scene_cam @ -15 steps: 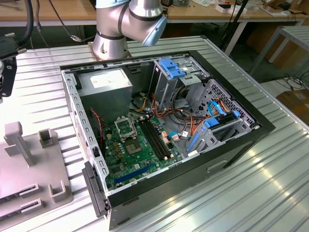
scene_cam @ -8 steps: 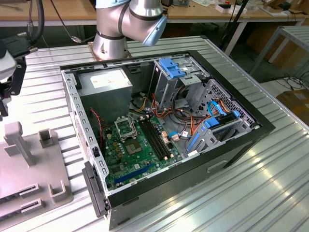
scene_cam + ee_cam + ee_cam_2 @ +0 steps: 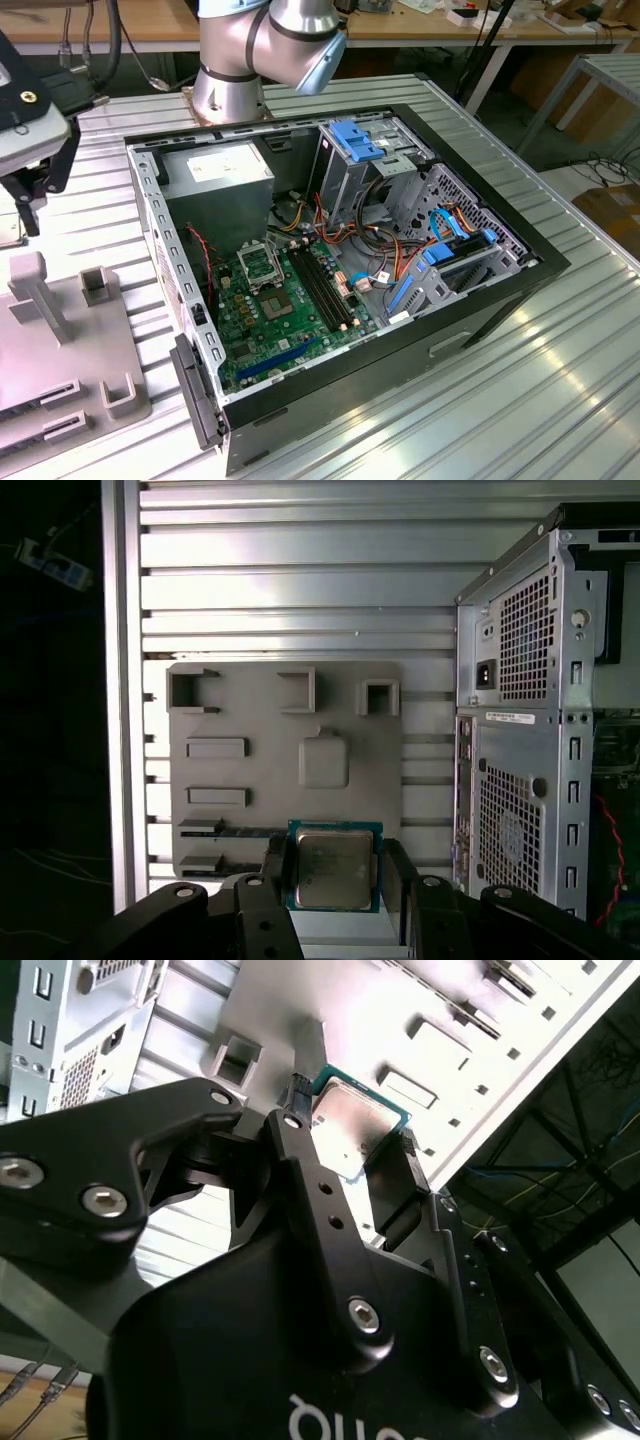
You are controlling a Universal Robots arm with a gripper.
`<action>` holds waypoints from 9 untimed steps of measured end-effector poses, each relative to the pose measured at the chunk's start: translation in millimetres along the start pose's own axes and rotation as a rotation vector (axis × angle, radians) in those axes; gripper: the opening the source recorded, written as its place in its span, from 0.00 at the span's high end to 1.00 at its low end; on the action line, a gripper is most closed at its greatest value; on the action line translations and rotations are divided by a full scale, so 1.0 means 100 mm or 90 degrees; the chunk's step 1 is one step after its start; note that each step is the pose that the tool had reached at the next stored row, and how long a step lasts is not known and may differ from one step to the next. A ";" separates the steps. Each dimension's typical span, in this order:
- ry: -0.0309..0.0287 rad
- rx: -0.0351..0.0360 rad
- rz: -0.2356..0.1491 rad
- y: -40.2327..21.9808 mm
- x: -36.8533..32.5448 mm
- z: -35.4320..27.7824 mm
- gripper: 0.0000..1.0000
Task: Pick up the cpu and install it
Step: 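Pick up the cpu and move it towards the insertion slot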
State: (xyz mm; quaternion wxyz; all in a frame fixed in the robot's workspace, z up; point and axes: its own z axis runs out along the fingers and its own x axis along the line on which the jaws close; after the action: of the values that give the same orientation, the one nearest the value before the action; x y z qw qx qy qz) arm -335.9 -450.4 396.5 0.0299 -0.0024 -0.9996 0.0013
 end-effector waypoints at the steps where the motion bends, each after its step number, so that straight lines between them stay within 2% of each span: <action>1: 0.0000 0.0000 0.000 0.000 -0.023 -0.002 0.53; 3: 0.0001 0.0000 0.000 0.000 -0.114 -0.006 0.53; 9: 0.0002 0.0000 0.000 0.001 -0.250 -0.014 0.53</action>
State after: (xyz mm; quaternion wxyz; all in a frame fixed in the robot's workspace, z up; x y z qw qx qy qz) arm -310.9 -450.4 396.4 0.0300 -0.0024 -0.9995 0.0013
